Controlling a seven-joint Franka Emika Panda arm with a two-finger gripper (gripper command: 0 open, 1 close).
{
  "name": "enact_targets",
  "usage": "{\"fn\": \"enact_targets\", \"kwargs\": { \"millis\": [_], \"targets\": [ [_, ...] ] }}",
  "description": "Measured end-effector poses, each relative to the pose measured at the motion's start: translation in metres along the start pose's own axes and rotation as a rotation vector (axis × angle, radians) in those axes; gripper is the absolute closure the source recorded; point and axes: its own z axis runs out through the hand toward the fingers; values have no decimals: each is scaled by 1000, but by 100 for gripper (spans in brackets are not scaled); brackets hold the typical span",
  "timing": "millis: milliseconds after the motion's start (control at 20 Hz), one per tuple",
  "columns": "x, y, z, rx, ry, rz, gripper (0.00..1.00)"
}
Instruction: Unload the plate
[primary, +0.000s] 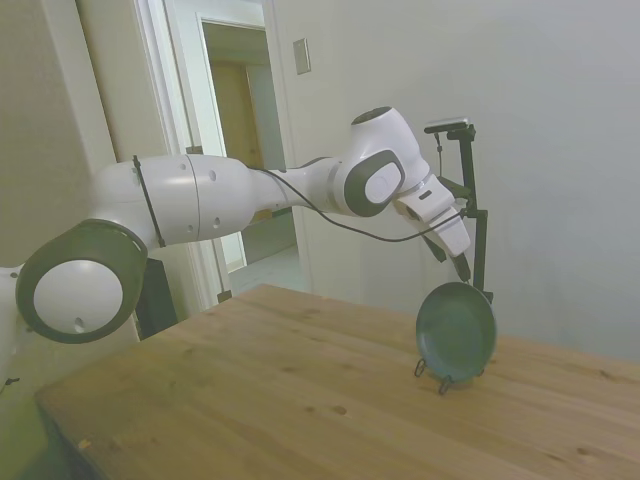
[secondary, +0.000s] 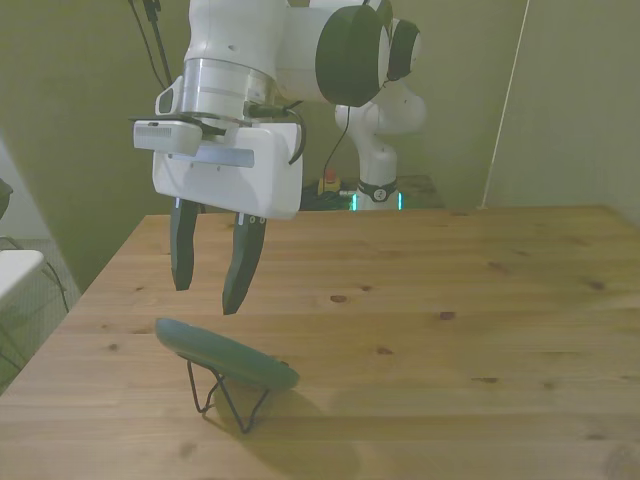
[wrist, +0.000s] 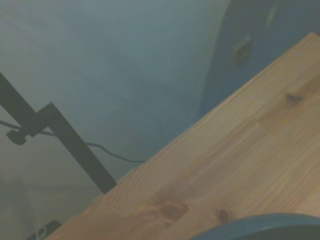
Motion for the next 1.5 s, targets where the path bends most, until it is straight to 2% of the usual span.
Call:
{"fn": "enact_targets", "kwargs": {
  "millis": [400, 650, 1000, 1500],
  "targets": [
    [-16, 6, 19, 83, -8, 96, 0],
    [-26, 16, 18, 151, -7, 146, 0],
    [-24, 34, 32, 176, -8, 208, 0],
    [-31, 26, 48, 239, -22, 248, 0]
  ]
}}
